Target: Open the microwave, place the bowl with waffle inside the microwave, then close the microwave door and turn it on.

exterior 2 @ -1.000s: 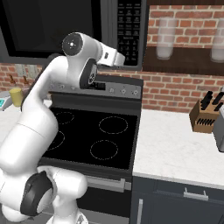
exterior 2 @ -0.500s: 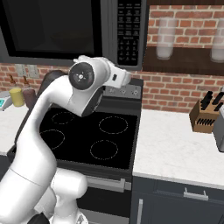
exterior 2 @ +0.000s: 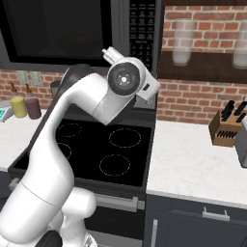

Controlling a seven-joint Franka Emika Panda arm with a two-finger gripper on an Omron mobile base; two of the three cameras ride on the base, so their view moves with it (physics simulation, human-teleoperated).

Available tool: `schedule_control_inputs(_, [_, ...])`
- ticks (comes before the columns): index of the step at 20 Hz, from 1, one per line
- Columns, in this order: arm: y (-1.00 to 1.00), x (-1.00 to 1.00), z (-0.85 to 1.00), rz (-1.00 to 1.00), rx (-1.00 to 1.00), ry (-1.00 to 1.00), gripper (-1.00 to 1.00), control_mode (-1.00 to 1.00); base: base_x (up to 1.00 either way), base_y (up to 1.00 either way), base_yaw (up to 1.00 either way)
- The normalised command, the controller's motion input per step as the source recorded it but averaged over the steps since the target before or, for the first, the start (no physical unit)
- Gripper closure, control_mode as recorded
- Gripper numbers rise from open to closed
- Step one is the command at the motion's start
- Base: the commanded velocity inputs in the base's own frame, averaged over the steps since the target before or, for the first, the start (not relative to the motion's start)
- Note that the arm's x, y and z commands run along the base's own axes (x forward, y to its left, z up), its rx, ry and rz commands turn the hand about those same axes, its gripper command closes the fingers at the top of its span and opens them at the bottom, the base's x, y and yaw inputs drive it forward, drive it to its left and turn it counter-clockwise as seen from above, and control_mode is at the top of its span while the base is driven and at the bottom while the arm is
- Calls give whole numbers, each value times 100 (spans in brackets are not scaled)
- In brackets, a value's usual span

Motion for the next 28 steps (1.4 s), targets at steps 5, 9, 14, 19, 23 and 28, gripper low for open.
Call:
schedule_control_inputs(5, [-2,0,-3,-1,34,-9,100,-100,0,0,0])
schedule_control_inputs(9, [0,0,0,0,27,0,100,-100,0,0,0])
schedule_control_inputs(14, [0,0,0,0,23,4,100,-100,0,0,0])
schedule_control_inputs(19, [0,0,-3,0,16,8,100,-100,0,0,0])
schedule_control_inputs(23, [0,0,-14,0,10,2,100,-100,0,0,0])
schedule_control_inputs(28, [2,0,-21,-3,5,-1,100,-100,0,0,0])
